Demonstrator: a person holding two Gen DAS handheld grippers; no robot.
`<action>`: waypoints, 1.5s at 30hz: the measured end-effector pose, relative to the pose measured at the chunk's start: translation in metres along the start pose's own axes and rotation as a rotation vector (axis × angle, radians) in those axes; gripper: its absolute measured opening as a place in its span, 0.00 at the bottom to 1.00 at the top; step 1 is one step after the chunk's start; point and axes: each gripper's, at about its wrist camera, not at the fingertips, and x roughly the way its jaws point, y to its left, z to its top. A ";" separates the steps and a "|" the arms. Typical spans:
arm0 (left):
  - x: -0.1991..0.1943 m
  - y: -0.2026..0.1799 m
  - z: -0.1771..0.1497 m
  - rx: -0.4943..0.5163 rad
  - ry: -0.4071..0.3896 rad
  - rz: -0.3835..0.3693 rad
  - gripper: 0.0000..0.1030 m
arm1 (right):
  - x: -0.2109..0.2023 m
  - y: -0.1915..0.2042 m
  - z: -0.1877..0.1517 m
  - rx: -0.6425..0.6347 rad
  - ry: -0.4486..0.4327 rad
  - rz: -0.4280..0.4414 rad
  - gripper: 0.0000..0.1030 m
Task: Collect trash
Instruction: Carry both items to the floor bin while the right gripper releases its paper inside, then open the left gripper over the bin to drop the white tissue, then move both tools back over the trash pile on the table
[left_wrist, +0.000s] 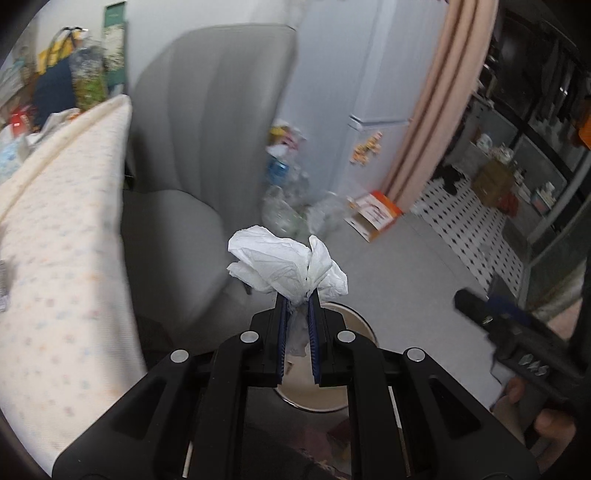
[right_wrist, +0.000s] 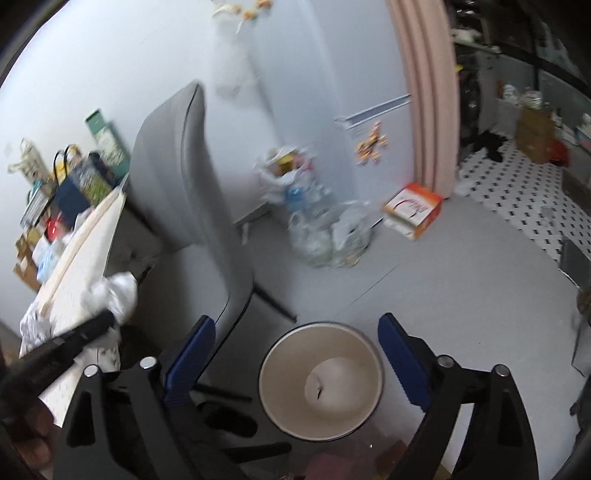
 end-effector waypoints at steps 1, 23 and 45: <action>0.005 -0.007 0.000 0.011 0.012 -0.012 0.11 | -0.004 -0.004 0.002 0.004 -0.010 -0.007 0.87; -0.011 -0.022 0.008 -0.036 -0.019 -0.044 0.90 | -0.037 -0.022 0.019 0.068 -0.100 -0.026 0.93; -0.180 0.158 -0.022 -0.342 -0.330 0.151 0.95 | -0.063 0.151 -0.002 -0.175 -0.120 0.216 0.93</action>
